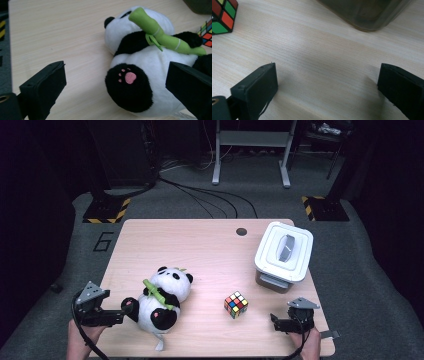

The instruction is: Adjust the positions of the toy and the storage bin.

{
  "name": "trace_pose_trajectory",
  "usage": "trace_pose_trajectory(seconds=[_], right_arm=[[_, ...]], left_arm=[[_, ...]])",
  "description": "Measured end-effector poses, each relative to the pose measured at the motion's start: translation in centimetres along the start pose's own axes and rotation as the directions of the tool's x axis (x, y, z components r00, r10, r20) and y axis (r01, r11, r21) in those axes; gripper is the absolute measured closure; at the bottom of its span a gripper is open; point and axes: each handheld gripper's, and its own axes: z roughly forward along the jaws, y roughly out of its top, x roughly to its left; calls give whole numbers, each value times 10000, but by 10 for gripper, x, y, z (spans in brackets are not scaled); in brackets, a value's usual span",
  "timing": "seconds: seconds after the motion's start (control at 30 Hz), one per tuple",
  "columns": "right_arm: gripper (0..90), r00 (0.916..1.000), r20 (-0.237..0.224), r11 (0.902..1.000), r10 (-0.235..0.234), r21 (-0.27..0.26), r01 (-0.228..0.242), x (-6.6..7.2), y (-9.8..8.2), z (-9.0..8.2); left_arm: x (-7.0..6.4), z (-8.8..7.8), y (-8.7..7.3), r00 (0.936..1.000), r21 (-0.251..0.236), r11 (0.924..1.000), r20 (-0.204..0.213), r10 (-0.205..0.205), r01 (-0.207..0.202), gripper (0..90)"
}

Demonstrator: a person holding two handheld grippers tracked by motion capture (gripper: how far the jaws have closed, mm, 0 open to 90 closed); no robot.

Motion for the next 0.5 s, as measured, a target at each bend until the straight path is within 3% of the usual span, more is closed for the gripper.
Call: trace_pose_trajectory(seconds=[0.2, 0.23, 0.3, 0.33, 0.4, 0.5], right_arm=[[22, 10000, 5, 10000, 0, 1, 0, 0, 0, 0], [22, 10000, 9, 10000, 5, 0, -5, 0, 0, 0], [22, 10000, 9, 10000, 3, 0, -3, 0, 0, 0], [22, 10000, 14, 10000, 7, -2, -7, 0, 0, 0], [22, 10000, 34, 10000, 2, -3, -2, 0, 0, 0], [23, 10000, 48, 10000, 33, -4, -33, 0, 0, 0]], left_arm=[[-1, 17, -10, 9989, 433, 9988, 403, -256, 239, 198], [-1, 21, -12, 9986, 663, 9975, 433, -293, 264, 332], [-1, 23, -13, 9978, 594, 9978, 569, -326, 292, 376], [-1, 24, -14, 9980, 669, 9974, 561, -305, 267, 457], [1, 25, -13, 9975, 582, 9981, 662, -257, 218, 530], [4, 26, -8, 9969, 500, 9987, 786, -107, 67, 593]])
